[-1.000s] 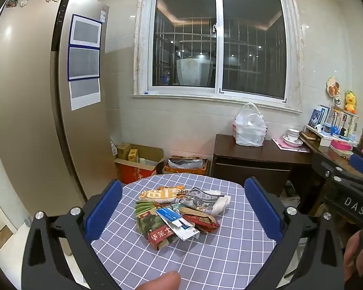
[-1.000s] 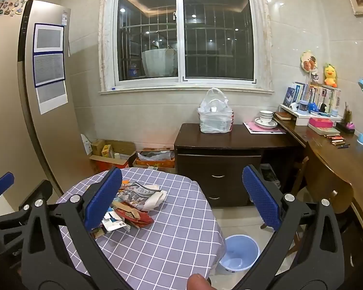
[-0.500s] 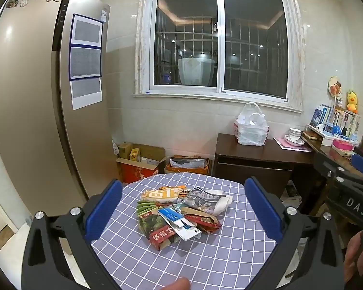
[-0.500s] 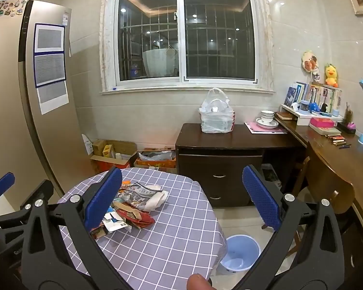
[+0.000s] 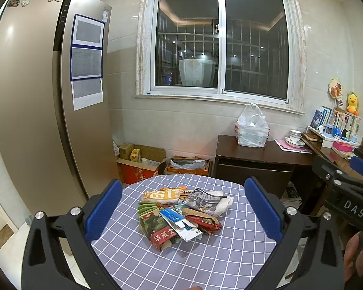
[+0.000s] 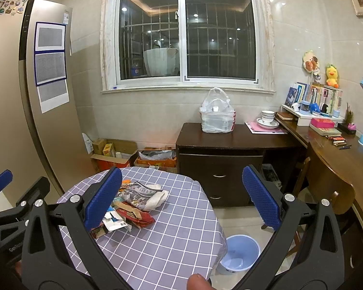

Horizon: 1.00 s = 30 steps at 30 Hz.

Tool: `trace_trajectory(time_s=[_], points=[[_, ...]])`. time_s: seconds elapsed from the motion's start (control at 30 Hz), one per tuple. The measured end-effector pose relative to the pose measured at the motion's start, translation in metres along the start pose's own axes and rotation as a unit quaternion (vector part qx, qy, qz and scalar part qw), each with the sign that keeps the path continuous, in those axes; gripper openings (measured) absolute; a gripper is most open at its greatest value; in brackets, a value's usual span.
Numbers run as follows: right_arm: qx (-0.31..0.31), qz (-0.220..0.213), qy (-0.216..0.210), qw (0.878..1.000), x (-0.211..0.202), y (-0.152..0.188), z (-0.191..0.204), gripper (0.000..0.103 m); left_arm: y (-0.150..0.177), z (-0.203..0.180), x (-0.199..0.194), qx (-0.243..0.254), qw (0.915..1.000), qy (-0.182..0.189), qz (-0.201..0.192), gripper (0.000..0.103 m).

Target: Collect trash

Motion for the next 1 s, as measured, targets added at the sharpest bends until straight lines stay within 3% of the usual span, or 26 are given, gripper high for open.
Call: trace_trajectory(time_s=[1.0], points=[[0.001,0.009,-0.001,1.0,0.01,0.002,0.004,0.098,0.0,0.002,0.006,-0.004,1.0,0.001,0.006,0.099]])
Point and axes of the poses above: each gripper's, at about its wrist camera, not at the fingertips, and x roughly the way its jaws point, z to its left, y to its underside, the point moved 5 cm from there along x, roughly the way its jaws point, and after that the axes turned 3 degrees about z, right-handed, at the moved point
